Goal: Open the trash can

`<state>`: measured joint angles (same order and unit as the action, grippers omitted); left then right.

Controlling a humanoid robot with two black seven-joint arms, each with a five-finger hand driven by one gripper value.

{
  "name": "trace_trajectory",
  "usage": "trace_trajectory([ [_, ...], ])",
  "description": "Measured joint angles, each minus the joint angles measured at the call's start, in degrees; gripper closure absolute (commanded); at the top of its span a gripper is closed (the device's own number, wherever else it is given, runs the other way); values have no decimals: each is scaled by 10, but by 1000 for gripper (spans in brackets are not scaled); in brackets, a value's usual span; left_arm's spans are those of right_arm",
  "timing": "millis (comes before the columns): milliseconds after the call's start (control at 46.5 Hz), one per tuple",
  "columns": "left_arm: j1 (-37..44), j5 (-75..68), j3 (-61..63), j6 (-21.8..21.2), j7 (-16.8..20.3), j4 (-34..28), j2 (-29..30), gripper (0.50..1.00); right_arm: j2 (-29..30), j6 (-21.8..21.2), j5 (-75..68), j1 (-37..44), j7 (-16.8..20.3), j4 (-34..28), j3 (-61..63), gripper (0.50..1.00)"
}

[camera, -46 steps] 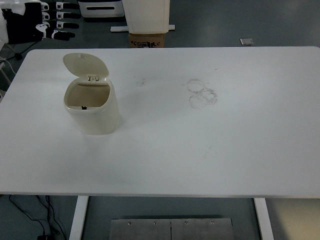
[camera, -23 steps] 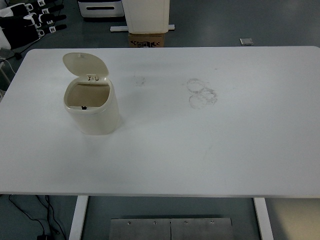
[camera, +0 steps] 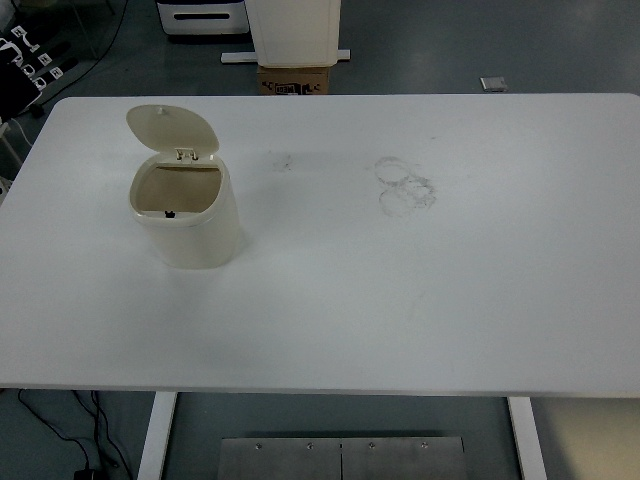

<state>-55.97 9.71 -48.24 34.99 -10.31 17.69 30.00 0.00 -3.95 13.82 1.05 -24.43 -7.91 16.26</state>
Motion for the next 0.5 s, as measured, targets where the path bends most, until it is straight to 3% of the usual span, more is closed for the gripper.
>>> trace_trajectory([
  [237, 54, -4, -1, 0, 48, -16, -22, 500, 0, 0, 0, 0, 0, 0, 0, 509],
  [495, 58, -5, 3, 0, 111, -54, -35, 500, 0, 0, 0, 0, 0, 0, 0, 509],
])
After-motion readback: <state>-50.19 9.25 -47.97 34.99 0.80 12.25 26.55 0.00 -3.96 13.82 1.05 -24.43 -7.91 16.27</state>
